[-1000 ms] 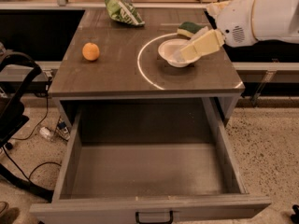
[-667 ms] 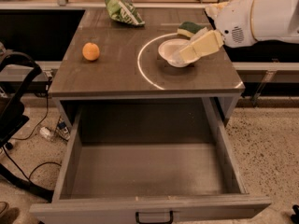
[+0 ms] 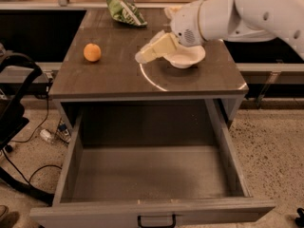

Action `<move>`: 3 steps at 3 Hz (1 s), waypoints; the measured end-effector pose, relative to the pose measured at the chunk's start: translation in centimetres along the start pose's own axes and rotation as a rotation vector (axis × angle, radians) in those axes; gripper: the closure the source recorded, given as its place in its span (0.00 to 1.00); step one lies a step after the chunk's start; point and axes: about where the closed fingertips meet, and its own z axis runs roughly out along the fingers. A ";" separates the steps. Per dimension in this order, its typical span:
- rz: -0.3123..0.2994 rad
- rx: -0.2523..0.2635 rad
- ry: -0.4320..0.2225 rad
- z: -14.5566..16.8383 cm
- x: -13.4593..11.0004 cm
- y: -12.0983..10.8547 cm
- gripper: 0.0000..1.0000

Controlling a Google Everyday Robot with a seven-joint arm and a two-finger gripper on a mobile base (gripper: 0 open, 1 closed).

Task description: Place orange into top drawer

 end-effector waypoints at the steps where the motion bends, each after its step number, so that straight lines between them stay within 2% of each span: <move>1: -0.014 -0.050 -0.036 7.8 -1.2 0.6 0.00; 2: -0.024 -0.060 -0.035 16.0 -2.1 1.7 0.00; 3: -0.017 -0.064 -0.025 20.3 -2.1 2.5 0.00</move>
Offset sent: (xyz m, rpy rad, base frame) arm 0.0830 0.1916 -0.0704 0.0093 -0.0163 0.0693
